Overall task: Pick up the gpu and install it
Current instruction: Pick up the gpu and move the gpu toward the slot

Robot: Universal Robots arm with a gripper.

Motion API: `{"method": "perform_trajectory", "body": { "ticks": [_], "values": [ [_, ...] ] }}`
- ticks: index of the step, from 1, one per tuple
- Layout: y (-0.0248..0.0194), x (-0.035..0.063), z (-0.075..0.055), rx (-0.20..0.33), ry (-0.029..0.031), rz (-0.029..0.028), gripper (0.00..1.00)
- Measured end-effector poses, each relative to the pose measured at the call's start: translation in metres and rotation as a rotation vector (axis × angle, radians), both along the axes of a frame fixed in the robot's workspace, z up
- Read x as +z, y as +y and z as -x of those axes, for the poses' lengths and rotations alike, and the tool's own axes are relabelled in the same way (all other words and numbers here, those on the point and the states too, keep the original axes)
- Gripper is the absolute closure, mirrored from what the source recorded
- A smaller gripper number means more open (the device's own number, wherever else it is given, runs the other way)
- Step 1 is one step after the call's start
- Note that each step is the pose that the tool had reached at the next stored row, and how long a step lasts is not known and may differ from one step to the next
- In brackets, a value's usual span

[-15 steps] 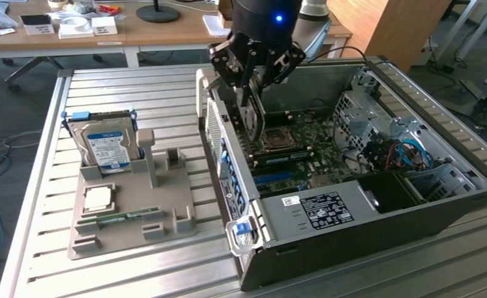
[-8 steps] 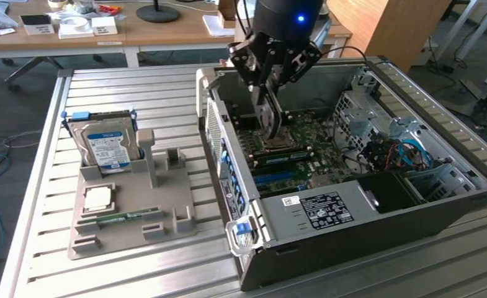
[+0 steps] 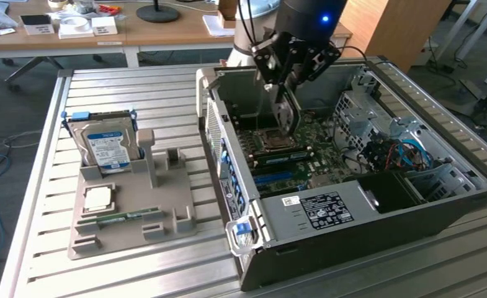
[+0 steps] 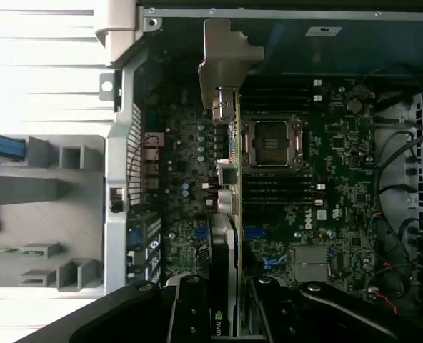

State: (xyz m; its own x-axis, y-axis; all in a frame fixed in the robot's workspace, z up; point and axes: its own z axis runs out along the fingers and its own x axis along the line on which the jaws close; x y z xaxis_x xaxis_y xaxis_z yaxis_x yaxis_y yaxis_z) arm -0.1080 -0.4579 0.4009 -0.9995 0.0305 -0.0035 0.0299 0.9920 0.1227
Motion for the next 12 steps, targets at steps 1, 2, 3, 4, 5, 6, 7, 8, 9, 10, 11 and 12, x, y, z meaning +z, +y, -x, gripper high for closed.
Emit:
{"method": "perform_trajectory", "body": {
  "ticks": [1, 2, 3, 4, 5, 6, 7, 8, 9, 10, 11, 12],
  "values": [
    [0.0, 0.0, -0.004, 0.0, 0.0, 0.0, 0.73],
    [0.0, 0.0, -0.007, 0.0, 0.0, -0.0001, 0.73],
    [0.0, 0.0, -0.01, 0.0, 0.0, -0.0002, 0.73],
    [0.0, 0.0, -0.014, 0.0, 0.0001, -0.0003, 0.73],
    [0.0, 0.0, -0.018, 0.0, 0.0, -0.0004, 0.73],
    [0.0, 0.0, -0.021, 0.0, 0.0, -0.0005, 0.73],
    [0.0, 0.0, -0.024, 0.0, 0.0, -0.0006, 0.73],
    [0.0, 0.0, -0.028, 0.0, 0.0001, -0.0006, 0.73],
    [0.0, 0.0001, -0.031, 0.0, 0.0, -0.0006, 0.73],
    [0.0, 0.0001, -0.034, 0.0, 0.0001, -0.0007, 0.73],
    [0.0, 0.0, -0.038, 0.0, 0.0001, -0.0008, 0.73],
    [0.0, 0.0, -0.045, 0.0, 0.0001, -0.0009, 0.73]
  ]
}}
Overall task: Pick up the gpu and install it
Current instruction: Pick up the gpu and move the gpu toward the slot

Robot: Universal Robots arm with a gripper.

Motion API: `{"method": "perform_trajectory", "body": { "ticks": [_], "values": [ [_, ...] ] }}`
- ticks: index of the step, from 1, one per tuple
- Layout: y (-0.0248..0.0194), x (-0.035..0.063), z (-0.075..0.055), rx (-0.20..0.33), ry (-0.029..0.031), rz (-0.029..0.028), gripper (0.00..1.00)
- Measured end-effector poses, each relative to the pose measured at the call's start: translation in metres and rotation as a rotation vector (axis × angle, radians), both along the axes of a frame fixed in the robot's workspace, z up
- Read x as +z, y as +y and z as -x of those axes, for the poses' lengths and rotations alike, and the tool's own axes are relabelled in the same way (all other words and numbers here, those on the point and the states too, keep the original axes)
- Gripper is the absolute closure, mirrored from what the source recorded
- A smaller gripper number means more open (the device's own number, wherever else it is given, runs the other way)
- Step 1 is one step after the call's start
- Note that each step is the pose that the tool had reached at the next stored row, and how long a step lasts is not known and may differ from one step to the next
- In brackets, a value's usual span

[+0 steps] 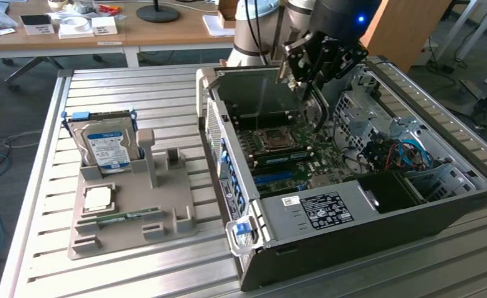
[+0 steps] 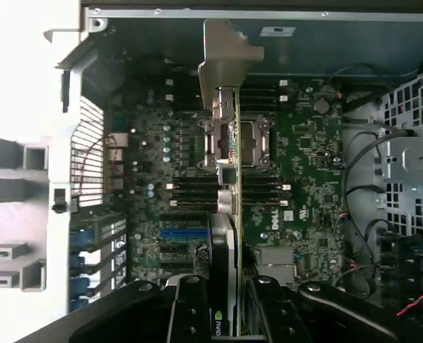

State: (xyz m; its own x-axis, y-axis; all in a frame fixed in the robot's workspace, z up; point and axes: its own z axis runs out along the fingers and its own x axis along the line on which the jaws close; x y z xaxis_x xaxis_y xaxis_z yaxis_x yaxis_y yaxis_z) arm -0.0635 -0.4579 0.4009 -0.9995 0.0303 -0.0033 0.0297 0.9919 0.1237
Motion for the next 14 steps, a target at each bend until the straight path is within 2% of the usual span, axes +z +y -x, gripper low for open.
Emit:
{"method": "perform_trajectory", "body": {
  "ticks": [8, 14],
  "values": [
    [0.0, 0.0, -0.029, 0.001, 0.0007, -0.0012, 0.73],
    [0.0, -0.0001, -0.054, 0.002, 0.0014, -0.0043, 0.73]
  ]
}}
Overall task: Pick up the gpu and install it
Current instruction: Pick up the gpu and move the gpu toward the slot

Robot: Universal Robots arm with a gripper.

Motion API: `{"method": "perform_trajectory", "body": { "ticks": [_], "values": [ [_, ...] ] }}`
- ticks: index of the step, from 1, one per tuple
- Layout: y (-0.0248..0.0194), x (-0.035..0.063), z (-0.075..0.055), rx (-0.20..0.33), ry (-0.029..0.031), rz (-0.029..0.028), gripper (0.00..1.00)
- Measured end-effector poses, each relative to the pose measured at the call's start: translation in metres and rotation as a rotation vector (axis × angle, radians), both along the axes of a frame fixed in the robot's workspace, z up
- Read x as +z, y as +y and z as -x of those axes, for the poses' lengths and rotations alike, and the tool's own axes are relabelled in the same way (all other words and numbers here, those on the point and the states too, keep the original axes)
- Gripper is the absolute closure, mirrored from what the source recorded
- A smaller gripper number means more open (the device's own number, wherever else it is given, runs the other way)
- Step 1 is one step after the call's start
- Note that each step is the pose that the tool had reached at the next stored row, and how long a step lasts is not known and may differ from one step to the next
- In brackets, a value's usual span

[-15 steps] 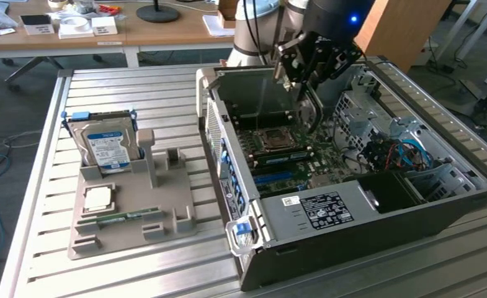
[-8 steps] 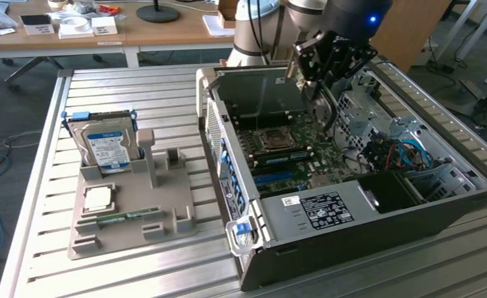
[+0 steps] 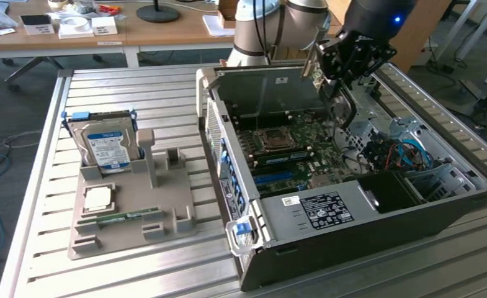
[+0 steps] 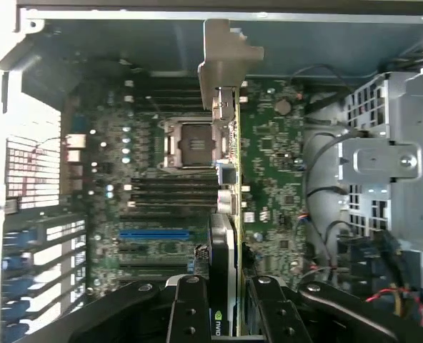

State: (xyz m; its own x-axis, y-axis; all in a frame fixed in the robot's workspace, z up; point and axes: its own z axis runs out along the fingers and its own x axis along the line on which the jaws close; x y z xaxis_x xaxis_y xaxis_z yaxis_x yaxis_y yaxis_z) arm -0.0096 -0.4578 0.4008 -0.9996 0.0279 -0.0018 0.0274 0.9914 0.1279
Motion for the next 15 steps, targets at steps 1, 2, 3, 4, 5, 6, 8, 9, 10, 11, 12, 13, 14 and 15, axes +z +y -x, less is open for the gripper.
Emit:
{"method": "perform_trajectory", "body": {
  "ticks": [1, 2, 3, 4, 5, 6, 8, 9, 10, 11, 12, 13, 14, 15],
  "values": [
    [0.0, 0.0, -0.004, 0.001, 0.0, -0.0008, 0.73],
    [0.0, 0.0, -0.007, 0.001, 0.0, -0.0014, 0.73],
    [0.0, 0.0001, -0.01, 0.001, 0.0001, -0.002, 0.73],
    [0.0, 0.0002, -0.012, 0.002, 0.0001, -0.0026, 0.73],
    [0.0, 0.0001, -0.015, 0.003, 0.0001, -0.0036, 0.73],
    [0.0, 0.0001, -0.019, 0.003, 0.0, -0.0047, 0.73],
    [0.0, 0.0001, -0.025, 0.004, 0.0001, -0.0065, 0.73],
    [0.0, 0.0001, -0.028, 0.005, 0.0, -0.0072, 0.73],
    [0.0001, 0.0001, -0.029, 0.007, 0.0001, -0.0078, 0.73],
    [0.0001, 0.0, -0.03, 0.008, 0.0001, -0.008, 0.73],
    [0.0, 0.0, -0.031, 0.01, 0.0001, -0.0081, 0.73],
    [0.0, 0.0001, -0.031, 0.01, 0.0, -0.0081, 0.73],
    [0.0, 0.0001, -0.031, 0.01, 0.0, -0.0081, 0.73],
    [0.0, 0.0, -0.031, 0.011, 0.0, -0.0073, 0.73]
  ]
}}
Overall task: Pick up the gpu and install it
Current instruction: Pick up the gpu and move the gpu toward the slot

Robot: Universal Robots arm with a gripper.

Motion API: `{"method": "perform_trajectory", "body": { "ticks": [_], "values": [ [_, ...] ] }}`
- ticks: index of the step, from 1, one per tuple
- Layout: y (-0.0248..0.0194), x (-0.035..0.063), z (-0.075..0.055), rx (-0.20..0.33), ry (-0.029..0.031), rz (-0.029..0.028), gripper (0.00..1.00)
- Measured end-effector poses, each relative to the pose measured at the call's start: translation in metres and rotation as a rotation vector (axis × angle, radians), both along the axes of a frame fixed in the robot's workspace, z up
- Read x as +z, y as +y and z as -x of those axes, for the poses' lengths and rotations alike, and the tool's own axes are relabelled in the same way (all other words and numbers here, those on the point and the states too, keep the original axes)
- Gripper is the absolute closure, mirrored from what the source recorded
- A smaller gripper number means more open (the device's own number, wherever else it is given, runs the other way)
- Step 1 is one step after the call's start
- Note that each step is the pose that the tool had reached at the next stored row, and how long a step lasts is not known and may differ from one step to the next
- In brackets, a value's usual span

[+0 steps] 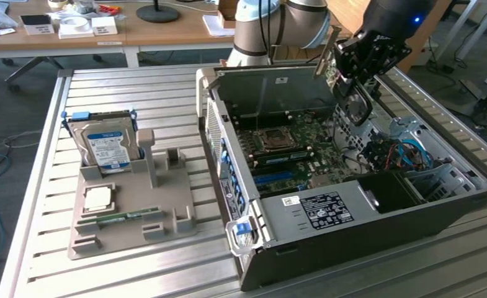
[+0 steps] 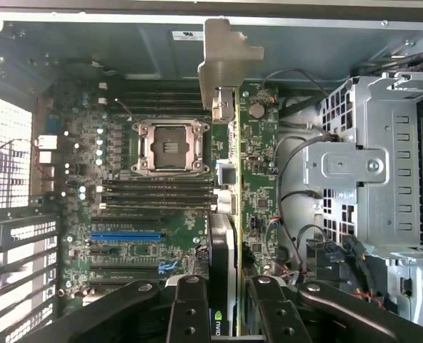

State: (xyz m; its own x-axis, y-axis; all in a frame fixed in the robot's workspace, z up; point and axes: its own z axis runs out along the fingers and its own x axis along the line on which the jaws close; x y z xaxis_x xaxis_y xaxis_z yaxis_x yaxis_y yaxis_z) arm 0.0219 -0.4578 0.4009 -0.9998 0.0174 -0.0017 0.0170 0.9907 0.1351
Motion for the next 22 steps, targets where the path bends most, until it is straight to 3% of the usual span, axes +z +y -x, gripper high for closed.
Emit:
{"method": "perform_trajectory", "body": {
  "ticks": [2, 5, 6, 18, 22],
  "values": [
    [0.0, 0.0, 0.0, 0.001, 0.0006, 0.0098, 0.73],
    [0.0, 0.0, -0.001, 0.001, 0.0018, 0.0311, 0.73],
    [0.0, 0.0, -0.002, 0.001, 0.0019, 0.0331, 0.73],
    [0.0, -0.0007, -0.026, 0.001, 0.0019, 0.033, 0.73],
    [0.0, -0.0008, -0.028, 0.001, 0.0019, 0.032, 0.73]
  ]
}}
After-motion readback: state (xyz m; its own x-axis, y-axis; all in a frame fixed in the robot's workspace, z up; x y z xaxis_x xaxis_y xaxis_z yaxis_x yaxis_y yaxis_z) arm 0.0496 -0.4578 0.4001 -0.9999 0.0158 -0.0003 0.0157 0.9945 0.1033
